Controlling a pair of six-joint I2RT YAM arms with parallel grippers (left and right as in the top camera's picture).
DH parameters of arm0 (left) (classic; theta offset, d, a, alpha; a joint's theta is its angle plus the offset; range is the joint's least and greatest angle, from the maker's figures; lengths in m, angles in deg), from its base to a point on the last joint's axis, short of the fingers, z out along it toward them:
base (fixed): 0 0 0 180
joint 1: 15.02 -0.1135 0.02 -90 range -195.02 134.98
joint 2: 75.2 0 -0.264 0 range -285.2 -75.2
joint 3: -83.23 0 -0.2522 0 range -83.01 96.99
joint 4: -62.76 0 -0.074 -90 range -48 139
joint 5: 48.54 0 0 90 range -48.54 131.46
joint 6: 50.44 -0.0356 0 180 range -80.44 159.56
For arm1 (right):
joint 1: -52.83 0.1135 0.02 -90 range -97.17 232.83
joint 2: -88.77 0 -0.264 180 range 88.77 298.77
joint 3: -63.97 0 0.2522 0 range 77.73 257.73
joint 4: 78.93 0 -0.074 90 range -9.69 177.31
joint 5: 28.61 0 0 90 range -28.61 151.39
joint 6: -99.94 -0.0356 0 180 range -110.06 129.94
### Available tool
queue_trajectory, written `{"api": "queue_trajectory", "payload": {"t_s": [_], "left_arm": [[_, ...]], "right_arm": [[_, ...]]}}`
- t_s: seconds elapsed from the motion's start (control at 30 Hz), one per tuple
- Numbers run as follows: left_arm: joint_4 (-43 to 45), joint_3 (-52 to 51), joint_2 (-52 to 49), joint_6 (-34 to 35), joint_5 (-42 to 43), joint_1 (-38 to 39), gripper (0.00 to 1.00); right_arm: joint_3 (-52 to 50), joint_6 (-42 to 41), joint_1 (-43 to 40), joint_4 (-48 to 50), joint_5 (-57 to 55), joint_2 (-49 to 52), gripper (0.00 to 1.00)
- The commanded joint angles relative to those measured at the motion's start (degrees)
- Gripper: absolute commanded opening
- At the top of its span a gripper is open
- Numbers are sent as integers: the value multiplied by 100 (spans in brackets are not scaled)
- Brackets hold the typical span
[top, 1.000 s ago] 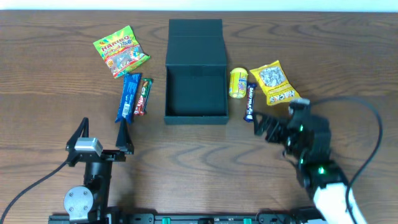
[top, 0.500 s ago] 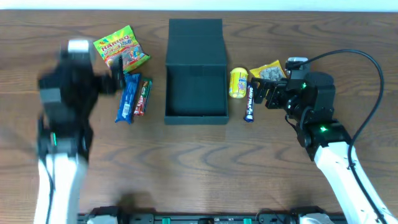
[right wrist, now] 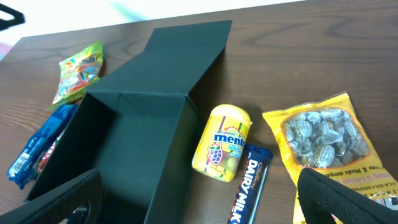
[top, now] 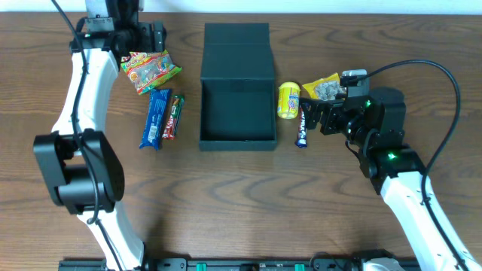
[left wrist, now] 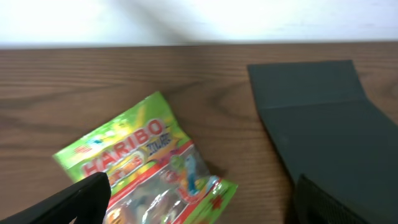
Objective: Pack container
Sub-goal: 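Reach left gripper to the green Haribo bag, right gripper toward box, then grasp the Haribo bag with the left gripper and lift it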
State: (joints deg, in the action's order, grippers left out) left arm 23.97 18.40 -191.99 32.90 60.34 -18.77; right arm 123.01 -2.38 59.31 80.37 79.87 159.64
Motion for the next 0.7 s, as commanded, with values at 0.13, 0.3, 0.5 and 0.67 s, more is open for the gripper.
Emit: {"api": "queue_trajectory", "payload": {"t_s": [0.13, 0.3, 0.5, 0.67], "left_arm": [[105, 157, -463, 256, 85, -46, 95], [85, 157, -931, 654, -925, -46, 93], [133, 157, -1322, 1014, -1202, -35, 91], [133, 157, -1600, 1252, -1333, -35, 91]], "right_arm": [[90, 122, -83, -37, 39, 2, 99], [87, 122, -83, -118, -26, 2, 99], [90, 76, -83, -214, -28, 2, 99], [90, 52, -83, -258, -31, 2, 99]]}}
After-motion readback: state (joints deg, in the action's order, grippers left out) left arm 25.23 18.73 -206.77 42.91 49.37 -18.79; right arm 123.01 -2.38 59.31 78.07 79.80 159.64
